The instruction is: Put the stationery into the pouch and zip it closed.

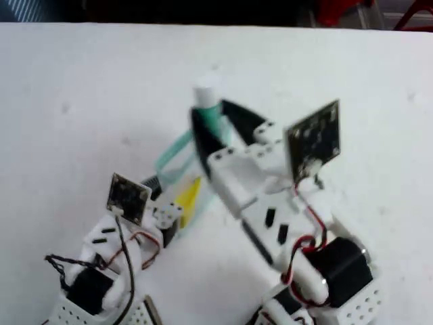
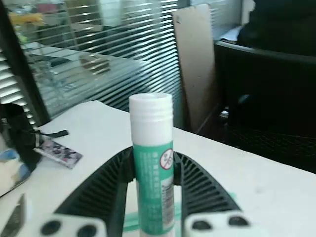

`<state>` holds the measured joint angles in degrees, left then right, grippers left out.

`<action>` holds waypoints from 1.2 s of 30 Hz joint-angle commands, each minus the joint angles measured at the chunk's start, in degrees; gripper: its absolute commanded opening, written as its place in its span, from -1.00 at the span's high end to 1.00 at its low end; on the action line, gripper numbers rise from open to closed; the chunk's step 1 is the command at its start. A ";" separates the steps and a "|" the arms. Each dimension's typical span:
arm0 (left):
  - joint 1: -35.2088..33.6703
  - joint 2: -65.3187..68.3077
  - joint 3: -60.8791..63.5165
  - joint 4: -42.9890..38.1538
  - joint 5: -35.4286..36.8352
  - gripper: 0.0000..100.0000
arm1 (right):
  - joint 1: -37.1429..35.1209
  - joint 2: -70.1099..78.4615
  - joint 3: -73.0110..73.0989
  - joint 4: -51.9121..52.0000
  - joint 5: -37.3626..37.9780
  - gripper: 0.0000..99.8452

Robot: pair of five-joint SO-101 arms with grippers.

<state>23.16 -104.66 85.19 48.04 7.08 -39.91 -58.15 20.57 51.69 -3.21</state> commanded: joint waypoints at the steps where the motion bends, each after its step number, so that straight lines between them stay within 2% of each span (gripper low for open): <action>1: 0.66 0.13 -2.55 -0.26 0.53 0.65 | -4.53 0.75 0.70 -1.80 -0.09 0.97; 15: 0.31 0.13 -2.99 0.35 0.53 0.57 | -3.56 12.62 1.85 -7.69 0.00 0.97; 20: 0.13 0.13 -2.99 0.35 0.53 0.57 | -3.65 12.35 7.21 -12.09 0.00 0.97; 36: 0.13 0.13 -2.99 0.18 0.53 0.57 | -3.56 -7.60 22.15 -11.47 8.09 0.96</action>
<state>23.43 -104.66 85.19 48.04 7.08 -43.52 -63.34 42.73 40.09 3.65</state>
